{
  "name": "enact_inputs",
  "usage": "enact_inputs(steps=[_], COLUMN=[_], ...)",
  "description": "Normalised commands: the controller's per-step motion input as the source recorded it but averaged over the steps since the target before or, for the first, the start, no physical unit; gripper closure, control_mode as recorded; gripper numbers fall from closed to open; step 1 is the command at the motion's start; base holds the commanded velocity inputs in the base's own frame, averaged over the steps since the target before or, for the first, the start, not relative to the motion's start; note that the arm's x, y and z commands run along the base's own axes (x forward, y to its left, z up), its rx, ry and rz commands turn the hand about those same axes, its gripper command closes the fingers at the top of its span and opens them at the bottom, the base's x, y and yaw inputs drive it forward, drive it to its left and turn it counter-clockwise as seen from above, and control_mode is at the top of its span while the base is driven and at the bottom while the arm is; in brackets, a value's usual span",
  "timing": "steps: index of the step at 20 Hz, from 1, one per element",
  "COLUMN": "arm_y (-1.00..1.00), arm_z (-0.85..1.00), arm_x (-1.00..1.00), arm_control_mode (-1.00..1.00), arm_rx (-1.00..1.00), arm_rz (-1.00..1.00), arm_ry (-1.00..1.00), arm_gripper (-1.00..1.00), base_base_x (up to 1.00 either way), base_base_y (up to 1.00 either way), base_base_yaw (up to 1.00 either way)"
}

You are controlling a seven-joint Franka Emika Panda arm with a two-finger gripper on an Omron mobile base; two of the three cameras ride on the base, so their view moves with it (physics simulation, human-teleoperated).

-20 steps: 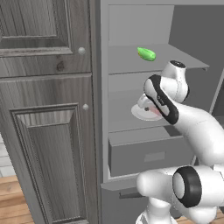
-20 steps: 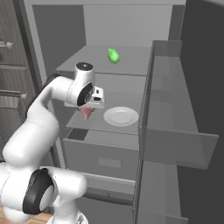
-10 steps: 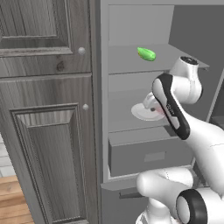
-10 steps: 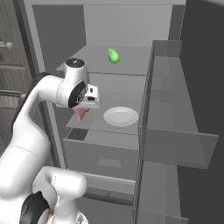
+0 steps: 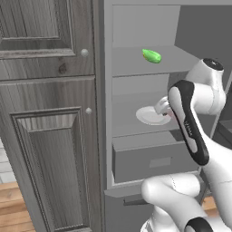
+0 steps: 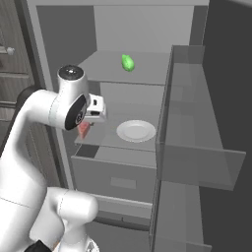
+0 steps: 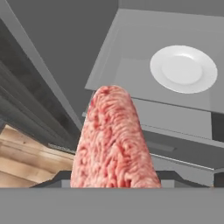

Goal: Transport the steak from the fridge to the microwave and turn on the microwave.

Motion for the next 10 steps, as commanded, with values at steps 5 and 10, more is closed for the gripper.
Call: enact_inputs(steps=[5,10], arm_y=[0.00,0.00], arm_z=[0.00,0.00], arm_x=[-0.07,0.00], arm_control_mode=[-1.00,-1.00], arm_rx=[-0.05,0.00], arm_rz=[0.00,0.00], arm_ry=[-0.01,0.00], arm_gripper=[1.00,1.00], base_base_x=[0.00,0.00], base_base_y=[0.00,0.00], base_base_yaw=[0.00,0.00])
